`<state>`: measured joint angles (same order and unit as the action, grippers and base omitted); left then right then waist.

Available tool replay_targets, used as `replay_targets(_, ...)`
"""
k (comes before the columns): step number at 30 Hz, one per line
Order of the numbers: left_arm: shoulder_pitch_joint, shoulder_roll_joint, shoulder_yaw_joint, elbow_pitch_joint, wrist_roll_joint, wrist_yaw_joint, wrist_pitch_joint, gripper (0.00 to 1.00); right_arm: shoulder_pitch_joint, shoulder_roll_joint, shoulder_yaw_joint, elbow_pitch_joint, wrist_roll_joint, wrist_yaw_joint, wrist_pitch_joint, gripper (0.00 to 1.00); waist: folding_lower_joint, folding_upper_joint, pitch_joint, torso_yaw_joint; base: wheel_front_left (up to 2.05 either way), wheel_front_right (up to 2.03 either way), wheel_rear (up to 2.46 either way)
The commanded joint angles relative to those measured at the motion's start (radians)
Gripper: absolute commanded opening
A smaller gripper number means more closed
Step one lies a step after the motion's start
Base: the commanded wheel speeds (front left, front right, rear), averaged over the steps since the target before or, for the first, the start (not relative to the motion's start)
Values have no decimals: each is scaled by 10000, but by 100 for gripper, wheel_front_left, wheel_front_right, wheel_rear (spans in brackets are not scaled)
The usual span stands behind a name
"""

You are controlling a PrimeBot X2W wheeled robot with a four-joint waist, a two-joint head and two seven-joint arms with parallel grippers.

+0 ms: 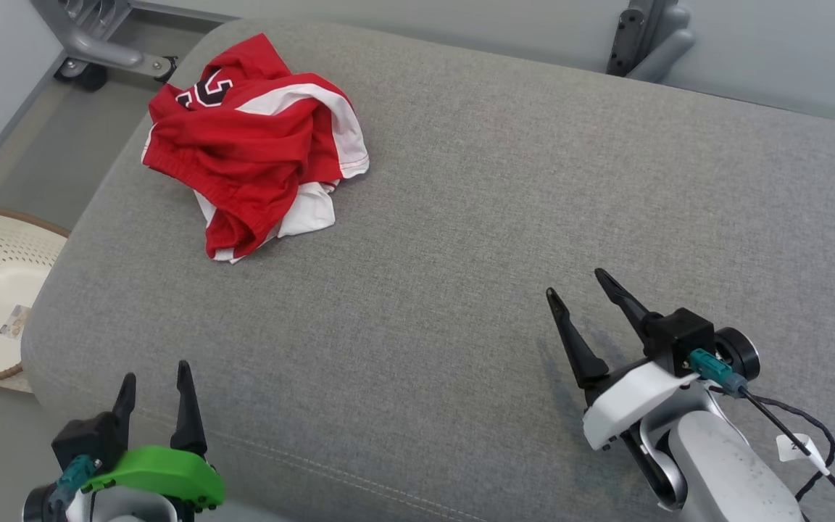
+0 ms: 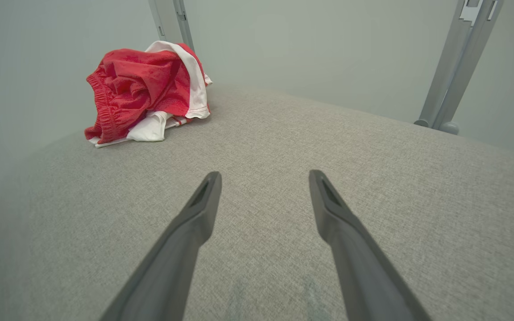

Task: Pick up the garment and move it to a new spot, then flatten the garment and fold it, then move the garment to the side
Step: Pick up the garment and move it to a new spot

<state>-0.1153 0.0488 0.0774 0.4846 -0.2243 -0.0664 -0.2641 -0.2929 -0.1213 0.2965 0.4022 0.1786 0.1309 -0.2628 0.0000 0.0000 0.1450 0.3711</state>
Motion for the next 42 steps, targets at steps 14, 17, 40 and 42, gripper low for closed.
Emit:
replay_targets(14, -3869, 1895, -742, 1500, -1212, -638, -2, 100, -411, -751, -185, -460, 149, -3, -29, 100, 0, 0, 1659, -1077, 0, 0, 0)
replay_targets(17, -4756, 2624, -1513, 1865, -1815, -631, -2, 100, -463, -844, -249, -645, 134, -3, -29, 100, 0, 0, 1987, -1338, 0, 0, 0)
replay_targets(40, -7602, 4495, -2336, 5429, -3928, -633, 1190, 100, -788, -1168, -383, -1276, 125, -4, -26, 100, 0, 0, 3632, -2608, 0, 0, 0)
replay_targets(42, -7523, 4384, -2448, 5484, -4131, -633, 1324, 47, -825, -1135, -356, -1262, 142, -4, -6, 100, 0, 0, 3602, -2599, 0, 0, 0)
